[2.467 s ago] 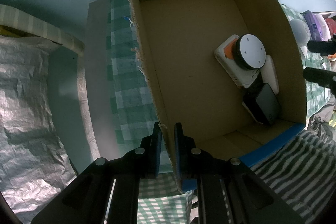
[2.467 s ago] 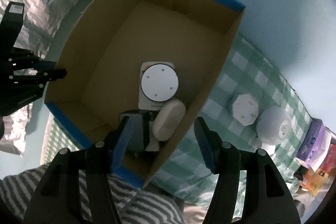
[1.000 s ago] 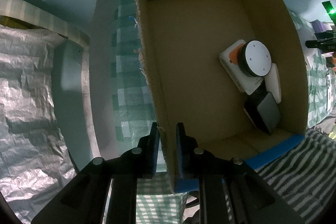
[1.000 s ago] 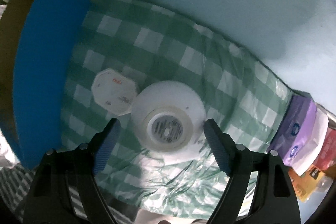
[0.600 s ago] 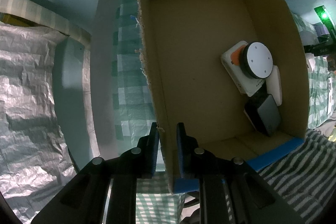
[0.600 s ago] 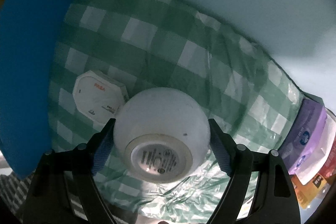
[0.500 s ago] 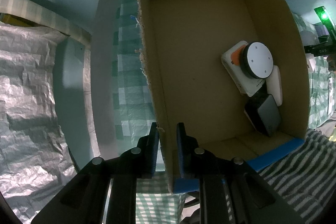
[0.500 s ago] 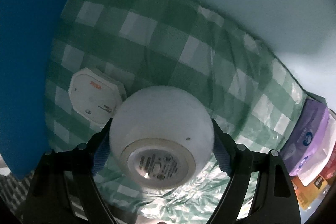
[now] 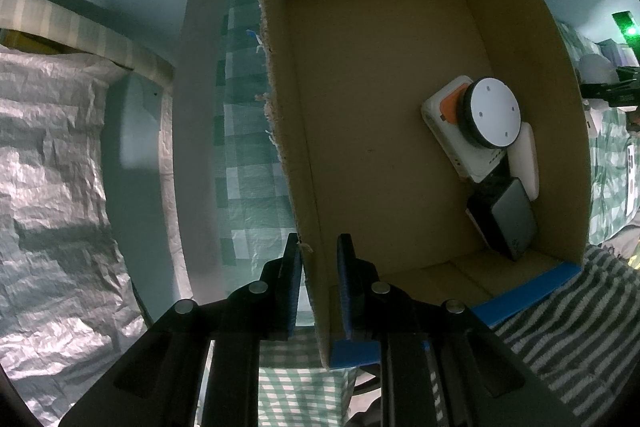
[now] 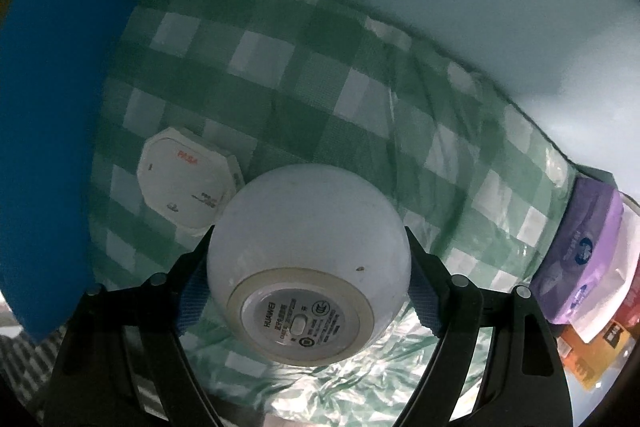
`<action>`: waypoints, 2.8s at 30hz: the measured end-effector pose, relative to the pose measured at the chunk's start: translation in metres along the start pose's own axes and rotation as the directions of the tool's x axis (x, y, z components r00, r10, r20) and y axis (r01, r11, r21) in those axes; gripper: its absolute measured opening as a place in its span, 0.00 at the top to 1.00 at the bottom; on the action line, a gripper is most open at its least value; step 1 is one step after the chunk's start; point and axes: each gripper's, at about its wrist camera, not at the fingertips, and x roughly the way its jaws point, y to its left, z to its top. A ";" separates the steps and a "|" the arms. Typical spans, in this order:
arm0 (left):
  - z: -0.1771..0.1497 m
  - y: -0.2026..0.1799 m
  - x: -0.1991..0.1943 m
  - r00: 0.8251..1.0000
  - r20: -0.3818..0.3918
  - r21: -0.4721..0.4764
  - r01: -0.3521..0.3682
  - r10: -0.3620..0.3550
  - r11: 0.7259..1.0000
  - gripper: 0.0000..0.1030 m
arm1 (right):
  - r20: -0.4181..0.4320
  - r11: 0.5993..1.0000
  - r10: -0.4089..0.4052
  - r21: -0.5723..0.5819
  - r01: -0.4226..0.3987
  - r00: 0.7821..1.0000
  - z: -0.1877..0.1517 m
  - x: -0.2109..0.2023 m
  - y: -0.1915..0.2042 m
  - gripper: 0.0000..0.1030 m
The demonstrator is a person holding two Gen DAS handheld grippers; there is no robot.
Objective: Flip cup upside down
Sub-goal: 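Lift the white bowl with the right tool and carry it over the box, then lower the white bowl into the box and open the right tool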
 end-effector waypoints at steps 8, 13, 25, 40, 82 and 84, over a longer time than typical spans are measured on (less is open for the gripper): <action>0.001 -0.001 -0.001 1.000 0.001 0.008 0.003 -0.003 1.000 0.84 | 0.035 0.999 -0.012 -0.033 0.013 0.999 -0.009 -0.047 0.017 0.20; 0.001 -0.002 -0.001 1.000 0.003 0.015 0.004 -0.004 1.000 0.84 | 0.072 0.998 -0.003 -0.064 0.007 0.997 -0.013 -0.078 0.040 0.20; 0.001 -0.003 -0.003 1.000 0.006 0.036 0.014 -0.014 0.999 0.84 | 0.142 0.980 0.066 -0.194 -0.037 0.988 -0.004 -0.132 0.128 0.20; 0.001 -0.002 -0.003 1.000 0.012 0.066 0.023 -0.024 0.998 0.84 | 0.106 0.941 0.070 -0.337 -0.030 0.992 0.000 -0.114 0.225 0.20; 0.001 -0.001 -0.003 0.998 0.018 0.086 0.054 -0.055 0.995 0.78 | 0.148 0.967 0.042 -0.256 -0.003 0.988 0.002 -0.115 0.220 0.20; 0.000 -0.002 -0.003 0.998 0.023 0.093 0.048 -0.050 0.995 0.78 | 0.151 0.970 0.044 -0.245 -0.006 0.988 0.001 -0.117 0.214 0.20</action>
